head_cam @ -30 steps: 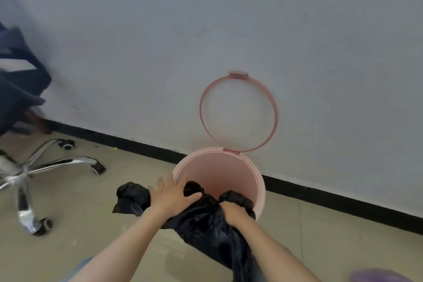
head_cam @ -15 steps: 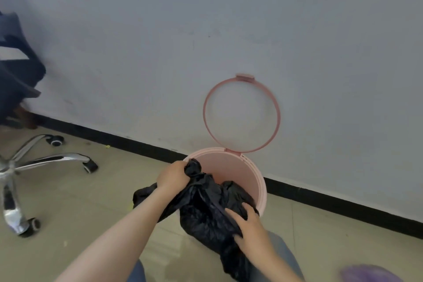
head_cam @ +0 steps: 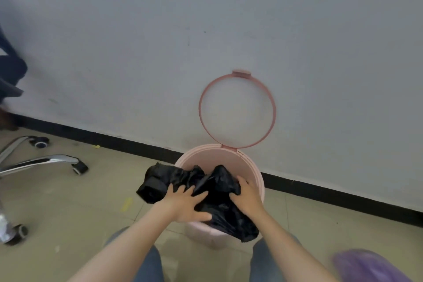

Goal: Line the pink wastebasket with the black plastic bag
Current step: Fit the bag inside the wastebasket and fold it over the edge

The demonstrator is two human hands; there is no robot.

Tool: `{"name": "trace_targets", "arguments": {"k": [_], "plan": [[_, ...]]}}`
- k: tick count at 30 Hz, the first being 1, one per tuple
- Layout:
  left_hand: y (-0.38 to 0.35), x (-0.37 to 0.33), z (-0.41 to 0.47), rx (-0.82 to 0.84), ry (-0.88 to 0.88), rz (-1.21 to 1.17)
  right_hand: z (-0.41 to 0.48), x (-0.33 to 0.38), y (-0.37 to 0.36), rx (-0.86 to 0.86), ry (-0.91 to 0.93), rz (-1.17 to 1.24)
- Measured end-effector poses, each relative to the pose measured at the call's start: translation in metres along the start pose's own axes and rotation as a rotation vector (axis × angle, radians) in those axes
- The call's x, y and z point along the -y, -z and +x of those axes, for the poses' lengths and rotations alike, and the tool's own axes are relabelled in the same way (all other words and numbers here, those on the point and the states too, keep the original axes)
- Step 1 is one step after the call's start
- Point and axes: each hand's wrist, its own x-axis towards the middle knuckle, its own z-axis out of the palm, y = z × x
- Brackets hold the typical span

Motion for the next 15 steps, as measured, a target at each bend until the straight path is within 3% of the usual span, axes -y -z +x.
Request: {"name": "trace_targets", "arguments": {"k": [2, 5, 7, 9, 11, 12, 14, 15], "plan": [[-0.011, 0.004, 0.004, 0.032, -0.047, 0.041, -0.020, 0.003, 0.006, -0.025, 0.125, -0.042], [-0.014, 0.011, 0.008, -0.064, -0.138, 0.157, -0.055, -0.003, 0.006, 0.258, 0.242, -0.431], [-0.013, 0.017, 0.009, -0.110, -0.210, 0.179, -0.061, -0.013, 0.004, 0.358, 0.277, -0.577], [-0.004, 0.024, 0.007, -0.194, -0.253, 0.135, -0.054, -0.019, 0.006, 0.299, 0.309, -0.473], [0.004, 0.031, 0.010, -0.430, -0.247, 0.198, -0.041, -0.014, 0.019, 0.144, 0.252, -0.251], [0.009, 0.035, 0.012, -0.587, -0.196, 0.260, -0.031, -0.012, 0.024, 0.049, 0.210, -0.207], [0.016, 0.033, 0.013, -0.692, 0.003, 0.336, -0.009, -0.012, 0.023, -0.060, 0.146, -0.243], [0.016, 0.028, 0.011, -0.654, 0.069, 0.331, -0.002, -0.013, 0.017, -0.046, 0.148, -0.297]]}}
